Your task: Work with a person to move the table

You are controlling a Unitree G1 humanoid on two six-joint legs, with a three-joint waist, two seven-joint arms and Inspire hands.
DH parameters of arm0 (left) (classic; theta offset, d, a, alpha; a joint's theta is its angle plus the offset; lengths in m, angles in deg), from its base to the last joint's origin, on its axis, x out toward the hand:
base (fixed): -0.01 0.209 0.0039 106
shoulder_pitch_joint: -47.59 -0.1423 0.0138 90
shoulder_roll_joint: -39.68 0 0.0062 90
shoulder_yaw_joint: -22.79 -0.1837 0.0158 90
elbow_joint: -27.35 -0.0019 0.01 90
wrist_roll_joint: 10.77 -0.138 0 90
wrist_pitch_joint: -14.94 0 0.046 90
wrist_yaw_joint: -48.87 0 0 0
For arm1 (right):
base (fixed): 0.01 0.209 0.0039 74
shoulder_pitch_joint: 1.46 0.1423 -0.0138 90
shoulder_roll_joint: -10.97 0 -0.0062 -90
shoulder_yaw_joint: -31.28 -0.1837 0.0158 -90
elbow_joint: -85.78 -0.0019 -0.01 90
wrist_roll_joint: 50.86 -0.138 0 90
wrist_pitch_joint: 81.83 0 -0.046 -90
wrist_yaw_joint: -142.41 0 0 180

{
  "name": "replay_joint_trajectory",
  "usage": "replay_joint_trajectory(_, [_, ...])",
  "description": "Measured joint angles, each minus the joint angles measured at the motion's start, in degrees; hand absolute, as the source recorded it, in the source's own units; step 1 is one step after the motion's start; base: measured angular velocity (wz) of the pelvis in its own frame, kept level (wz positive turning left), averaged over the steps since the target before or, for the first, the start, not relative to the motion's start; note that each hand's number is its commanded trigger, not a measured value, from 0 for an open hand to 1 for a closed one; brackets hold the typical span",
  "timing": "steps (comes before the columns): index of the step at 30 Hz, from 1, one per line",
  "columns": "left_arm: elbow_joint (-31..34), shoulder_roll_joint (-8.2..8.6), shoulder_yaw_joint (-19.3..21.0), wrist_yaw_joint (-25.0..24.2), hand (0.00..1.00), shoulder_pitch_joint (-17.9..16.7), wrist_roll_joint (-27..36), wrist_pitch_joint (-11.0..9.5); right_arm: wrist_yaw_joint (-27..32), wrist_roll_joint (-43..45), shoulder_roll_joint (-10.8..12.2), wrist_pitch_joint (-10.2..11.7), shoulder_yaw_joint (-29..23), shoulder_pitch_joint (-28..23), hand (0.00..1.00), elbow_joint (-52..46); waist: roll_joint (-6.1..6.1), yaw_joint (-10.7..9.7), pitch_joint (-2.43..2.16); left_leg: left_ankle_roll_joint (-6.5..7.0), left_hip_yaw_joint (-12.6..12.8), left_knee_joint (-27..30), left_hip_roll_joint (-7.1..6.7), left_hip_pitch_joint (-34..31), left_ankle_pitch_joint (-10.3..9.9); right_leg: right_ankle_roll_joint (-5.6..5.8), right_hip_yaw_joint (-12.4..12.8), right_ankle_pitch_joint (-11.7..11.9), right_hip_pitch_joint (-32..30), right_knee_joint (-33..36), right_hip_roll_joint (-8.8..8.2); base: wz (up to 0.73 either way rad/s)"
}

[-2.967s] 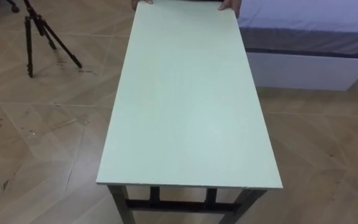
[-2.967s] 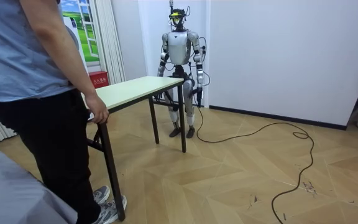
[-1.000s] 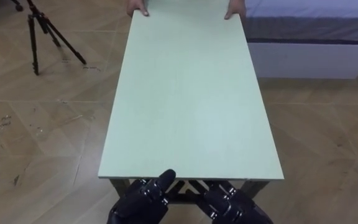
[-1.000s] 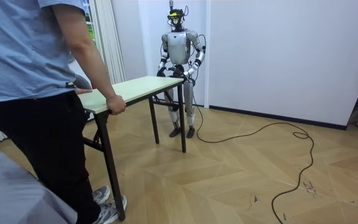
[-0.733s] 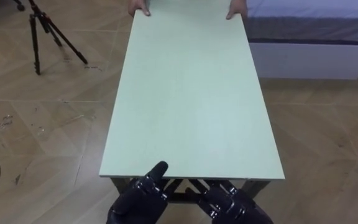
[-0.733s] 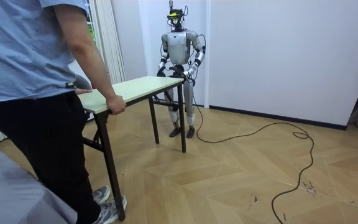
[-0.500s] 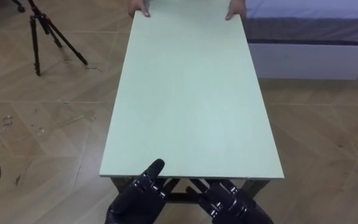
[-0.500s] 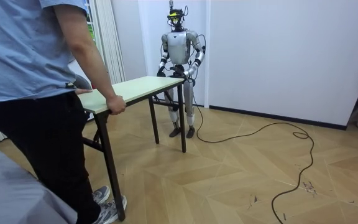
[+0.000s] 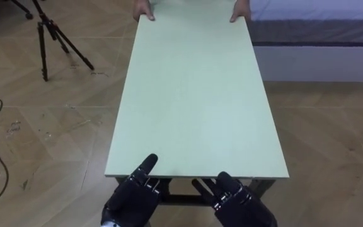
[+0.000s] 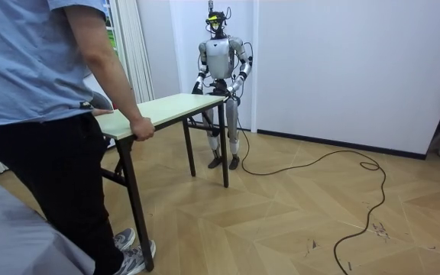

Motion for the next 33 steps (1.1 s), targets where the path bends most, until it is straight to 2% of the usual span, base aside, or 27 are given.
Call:
replay_joint_trajectory(3, [0.00,0.02,0.06,0.27,0.00,0.04,-0.48,-0.11,2.92,-2.85,0.30,0.41,-0.22,0.97,0.00,-0.08,0.04,0.03,0.06,0.03,0.01,-0.07,-0.04,0.13,0.02,0.00,-0.20,0.00,0.15,-0.11,-0.05,0.00])
replay_joint_trajectory(7, [-0.30,0.29,0.05,1.63,0.00,0.42,-0.49,-0.49,5.39,-5.47,1.89,0.68,-0.19,1.02,0.00,-1.44,0.44,-0.23,0.45,0.07,0.06,-0.14,-0.13,0.12,0.04,0.00,-0.22,0.00,0.09,-0.18,-0.06,-0.02])
replay_joint_trajectory(10, [-0.78,0.29,0.06,2.51,0.00,1.46,-0.48,-0.53,8.17,-6.98,2.47,1.53,-0.18,2.12,0.00,-1.59,0.68,-0.19,0.58,0.07,0.07,-0.21,-0.17,0.06,0.04,0.00,-0.29,0.00,-0.01,-0.16,-0.08,0.00])
replay_joint_trajectory(20, [-0.81,0.58,0.57,3.26,0.00,1.54,-0.48,-0.36,13.66,-9.04,2.76,3.07,-0.36,4.01,0.00,-1.59,0.93,-0.19,0.31,0.23,0.09,0.10,-0.23,0.04,0.14,0.00,-0.27,0.00,-0.09,-0.17,-0.18,0.00])
replay_joint_trajectory(25, [-0.89,0.73,0.76,3.26,0.00,1.54,-0.53,-0.38,14.99,-9.03,3.96,4.12,-0.71,4.05,0.00,-1.59,0.69,-0.21,0.18,0.24,0.19,0.28,-0.25,0.06,0.16,0.00,-0.15,0.00,-0.05,-0.17,-0.21,0.00])
replay_joint_trajectory(33, [-0.88,1.17,1.15,3.67,0.00,1.55,-0.55,-0.65,15.89,-9.07,4.28,5.08,-0.80,4.15,0.00,-1.59,0.60,-0.28,0.12,0.24,0.20,0.75,-0.25,0.15,0.16,0.00,-0.15,0.00,0.01,-0.17,-0.25,0.00])
